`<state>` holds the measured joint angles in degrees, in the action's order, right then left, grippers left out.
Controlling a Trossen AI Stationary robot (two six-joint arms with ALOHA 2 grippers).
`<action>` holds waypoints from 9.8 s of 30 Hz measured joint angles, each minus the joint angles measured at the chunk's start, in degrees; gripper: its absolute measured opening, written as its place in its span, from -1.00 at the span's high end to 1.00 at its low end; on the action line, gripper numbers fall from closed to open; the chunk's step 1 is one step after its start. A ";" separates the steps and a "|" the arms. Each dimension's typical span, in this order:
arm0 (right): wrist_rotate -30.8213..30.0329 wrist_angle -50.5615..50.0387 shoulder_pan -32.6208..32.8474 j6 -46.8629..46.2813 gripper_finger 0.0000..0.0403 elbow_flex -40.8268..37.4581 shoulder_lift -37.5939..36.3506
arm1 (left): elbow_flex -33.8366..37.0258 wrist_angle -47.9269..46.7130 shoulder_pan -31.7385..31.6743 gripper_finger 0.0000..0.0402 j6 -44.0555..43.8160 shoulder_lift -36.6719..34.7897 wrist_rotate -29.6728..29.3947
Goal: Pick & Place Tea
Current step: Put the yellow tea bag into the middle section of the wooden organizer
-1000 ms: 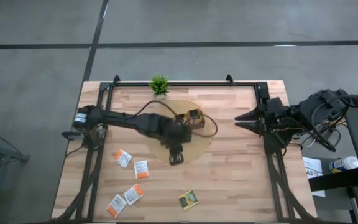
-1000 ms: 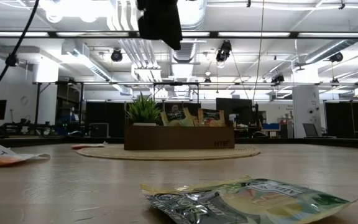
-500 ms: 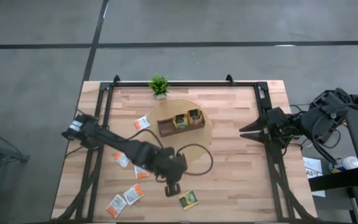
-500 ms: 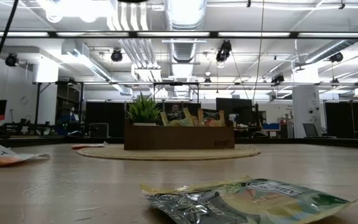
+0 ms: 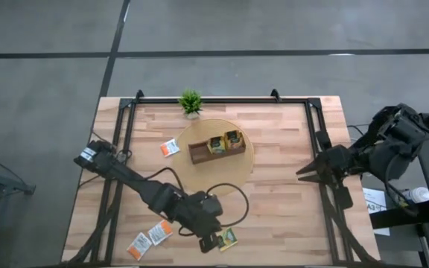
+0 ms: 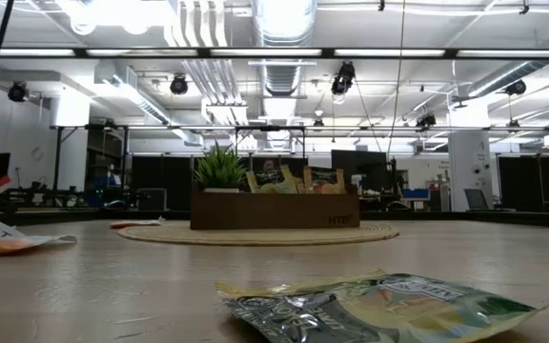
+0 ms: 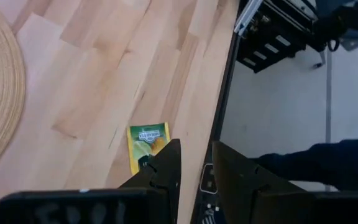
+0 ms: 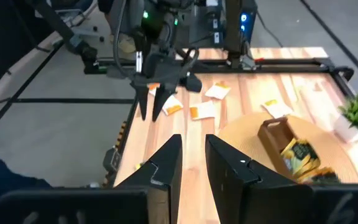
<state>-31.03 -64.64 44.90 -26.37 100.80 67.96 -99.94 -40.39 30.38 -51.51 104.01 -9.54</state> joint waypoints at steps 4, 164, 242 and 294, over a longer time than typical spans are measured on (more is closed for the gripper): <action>0.00 0.11 0.73 -3.56 0.66 -2.10 0.16 | 0.00 0.04 0.60 0.57 -0.96 0.02 -1.77; -11.19 10.93 -14.80 -31.18 0.96 2.90 36.22 | 0.00 -15.05 12.52 0.56 9.94 -20.79 -39.78; -31.28 14.46 -19.69 -1.41 0.96 2.90 28.00 | -0.02 2.03 -13.77 0.98 18.71 -16.70 -21.45; -23.44 3.84 -19.32 -6.31 0.12 2.93 -4.84 | -0.31 -19.69 -38.82 1.00 42.64 -7.87 13.50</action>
<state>-54.46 -60.80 25.58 -32.68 103.73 63.13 -100.25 -60.09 -8.45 -8.87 96.13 3.97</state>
